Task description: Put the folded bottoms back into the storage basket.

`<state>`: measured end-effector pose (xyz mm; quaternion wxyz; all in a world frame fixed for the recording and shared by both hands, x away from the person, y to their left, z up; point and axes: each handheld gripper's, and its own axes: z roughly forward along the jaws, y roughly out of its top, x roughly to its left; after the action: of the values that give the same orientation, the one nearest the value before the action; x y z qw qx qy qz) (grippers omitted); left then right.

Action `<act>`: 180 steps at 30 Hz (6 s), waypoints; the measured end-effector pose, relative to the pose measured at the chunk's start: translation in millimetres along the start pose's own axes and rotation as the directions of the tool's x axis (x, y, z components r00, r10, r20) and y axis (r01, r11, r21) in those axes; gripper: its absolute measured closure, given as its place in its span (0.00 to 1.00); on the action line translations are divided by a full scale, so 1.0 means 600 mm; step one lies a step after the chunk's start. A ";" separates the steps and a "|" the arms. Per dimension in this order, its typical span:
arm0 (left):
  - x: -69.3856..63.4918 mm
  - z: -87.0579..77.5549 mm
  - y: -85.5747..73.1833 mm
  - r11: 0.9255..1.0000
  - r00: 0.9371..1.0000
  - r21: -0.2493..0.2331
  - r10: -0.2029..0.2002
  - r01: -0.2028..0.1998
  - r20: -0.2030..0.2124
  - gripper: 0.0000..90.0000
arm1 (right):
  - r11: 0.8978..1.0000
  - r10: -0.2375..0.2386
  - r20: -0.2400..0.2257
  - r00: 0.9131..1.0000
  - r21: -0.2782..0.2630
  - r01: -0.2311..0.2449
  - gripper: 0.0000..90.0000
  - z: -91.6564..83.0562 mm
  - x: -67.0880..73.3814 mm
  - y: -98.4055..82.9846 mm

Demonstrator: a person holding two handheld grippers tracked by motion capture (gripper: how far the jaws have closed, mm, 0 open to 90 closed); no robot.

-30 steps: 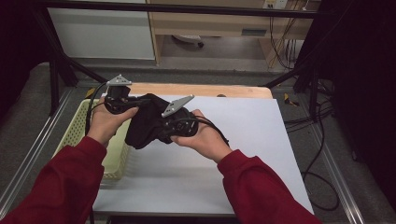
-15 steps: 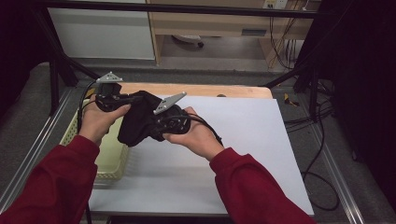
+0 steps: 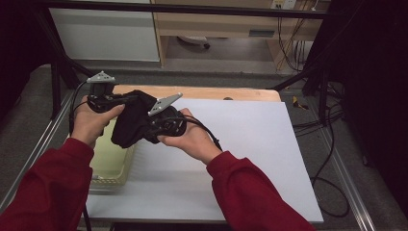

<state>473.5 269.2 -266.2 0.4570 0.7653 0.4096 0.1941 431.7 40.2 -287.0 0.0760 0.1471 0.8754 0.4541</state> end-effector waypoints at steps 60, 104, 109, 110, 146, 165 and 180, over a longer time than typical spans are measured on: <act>0.088 -0.063 -0.015 0.997 0.992 -0.039 -0.065 0.061 -0.107 0.89 | 0.989 0.006 -0.036 0.999 -0.148 -0.011 0.83 0.093 0.013 0.042; 0.116 -0.059 -0.065 0.997 0.986 0.028 -0.070 0.075 -0.149 0.89 | 0.991 0.027 -0.078 0.997 -0.129 -0.037 0.83 0.183 0.034 0.028; 0.120 -0.059 -0.073 0.996 0.985 0.033 -0.075 0.081 -0.157 0.89 | 0.992 0.032 -0.083 0.996 -0.122 -0.042 0.83 0.195 0.036 0.026; 0.122 -0.059 -0.075 0.996 0.984 0.033 -0.076 0.083 -0.160 0.89 | 0.992 0.031 -0.083 0.996 -0.119 -0.041 0.83 0.198 0.037 0.025; 0.142 -0.029 -0.127 0.984 0.980 0.135 -0.087 0.113 -0.181 0.88 | 0.998 0.053 -0.091 0.994 -0.027 -0.056 0.83 0.251 0.039 -0.001; 0.105 -0.047 -0.132 0.994 0.964 0.005 -0.108 0.112 -0.243 0.16 | 1.000 0.028 0.031 0.999 -0.006 -0.028 0.13 0.175 0.057 -0.016; 0.028 -0.052 -0.150 0.992 0.978 -0.082 -0.106 0.092 -0.178 0.08 | 0.996 0.079 0.140 0.987 -0.057 -0.072 0.05 0.068 0.031 -0.063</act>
<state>421.9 321.5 -328.8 0.4545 0.7057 0.4800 0.2551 417.8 57.2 -341.0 0.1246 0.2101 0.8496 0.4675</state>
